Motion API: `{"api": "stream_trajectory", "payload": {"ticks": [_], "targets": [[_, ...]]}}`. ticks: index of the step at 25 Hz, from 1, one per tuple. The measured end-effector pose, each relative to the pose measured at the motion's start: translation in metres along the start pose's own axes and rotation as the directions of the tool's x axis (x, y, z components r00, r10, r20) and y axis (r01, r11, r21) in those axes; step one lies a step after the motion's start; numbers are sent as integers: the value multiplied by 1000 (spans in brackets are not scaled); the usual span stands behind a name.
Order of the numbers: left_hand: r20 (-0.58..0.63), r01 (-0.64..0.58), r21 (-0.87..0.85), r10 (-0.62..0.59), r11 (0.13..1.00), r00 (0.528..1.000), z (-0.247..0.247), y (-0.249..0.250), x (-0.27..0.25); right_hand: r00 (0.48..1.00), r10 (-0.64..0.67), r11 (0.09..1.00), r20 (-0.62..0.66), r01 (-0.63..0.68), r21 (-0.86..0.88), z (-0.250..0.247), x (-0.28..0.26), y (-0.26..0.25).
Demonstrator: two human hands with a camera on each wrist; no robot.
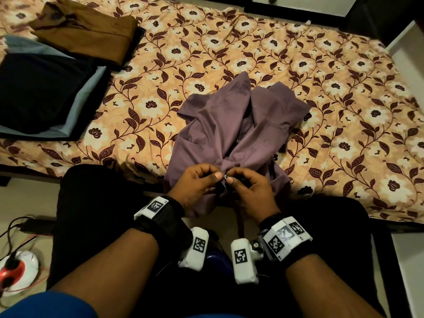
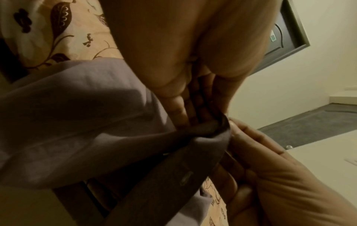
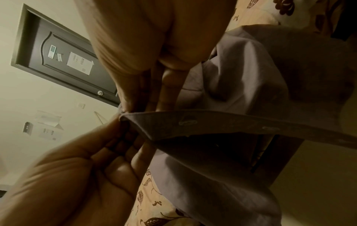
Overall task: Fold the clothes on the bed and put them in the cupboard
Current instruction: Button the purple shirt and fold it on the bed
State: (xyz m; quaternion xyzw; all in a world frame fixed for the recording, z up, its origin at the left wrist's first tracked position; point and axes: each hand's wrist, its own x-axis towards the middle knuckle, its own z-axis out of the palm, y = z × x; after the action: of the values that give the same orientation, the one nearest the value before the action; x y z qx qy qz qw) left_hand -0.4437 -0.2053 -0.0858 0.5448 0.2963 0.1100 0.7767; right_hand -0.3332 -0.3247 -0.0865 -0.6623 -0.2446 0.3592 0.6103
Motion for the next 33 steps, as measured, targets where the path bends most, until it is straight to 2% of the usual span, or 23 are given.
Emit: {"api": "stream_trajectory", "payload": {"ticks": [3, 5, 7, 11, 13, 15, 16, 17, 18, 19, 21, 23, 24, 26, 27, 29, 31, 33], "targets": [[47, 12, -37, -11, 999, 999, 3, -2, 1, 996, -20, 995, 90, 28, -92, 1, 1, 2], [9, 35, -9, -35, 999, 999, 8, -1, 0, 990, -2, 992, 143, 20, -127, -1, 2, 3], [-20, 11, 59, -9, 998, 1000, 10, 1, -1, 982, 12, 995, 186, 6, -99, -4, 2, 1], [47, -9, 87, 5, 996, 999, 3, 3, -1, 985, 32, 997, 172, -18, -80, -4, 2, 1], [115, -22, 163, 3, 986, 993, -2, 7, -1, 985, 57, 994, 164, -40, -101, -3, 3, -2], [187, -68, 340, 3, 938, 982, -10, 14, -3, 989, 52, 988, 139, -31, -148, -7, 5, -8], [178, -82, 423, 6, 903, 984, -13, 16, -3, 989, 56, 981, 136, -29, -192, -12, 5, -13], [122, -86, 469, 32, 879, 992, -17, 19, -3, 987, 71, 970, 142, -35, -240, -18, 3, -18], [6, -68, 492, 75, 868, 997, -20, 21, -3, 982, 98, 960, 159, -51, -276, -27, 2, -21], [-131, -59, 495, 141, 867, 981, -23, 21, -4, 978, 123, 948, 170, -65, -311, -37, 0, -24], [-370, -44, 549, 290, 835, 883, -29, 21, -2, 983, 128, 941, 133, -78, -328, -56, -1, -26], [-475, -24, 602, 381, 798, 793, -35, 20, 0, 997, 79, 962, -6, -78, -261, -69, 0, -25], [-503, -21, 597, 395, 802, 768, -36, 21, 0, 995, 57, 970, -82, -74, -233, -73, 1, -22], [-520, -48, 548, 385, 835, 763, -41, 19, 2, 984, 12, 969, -179, -56, -242, -74, 4, -19], [-514, -70, 531, 387, 844, 765, -41, 18, 2, 983, 7, 964, -185, -56, -261, -73, 4, -18], [-490, -133, 508, 412, 851, 768, -34, 20, -1, 994, 38, 971, -100, -60, -230, -66, 2, -23], [-410, -279, 396, 440, 875, 799, -22, 24, -7, 997, 52, 999, 49, -52, 1, -49, -5, -36], [-268, -404, 321, 491, 857, 829, -9, 29, -13, 995, -7, 981, 98, -12, 195, -33, -8, -47]]}}
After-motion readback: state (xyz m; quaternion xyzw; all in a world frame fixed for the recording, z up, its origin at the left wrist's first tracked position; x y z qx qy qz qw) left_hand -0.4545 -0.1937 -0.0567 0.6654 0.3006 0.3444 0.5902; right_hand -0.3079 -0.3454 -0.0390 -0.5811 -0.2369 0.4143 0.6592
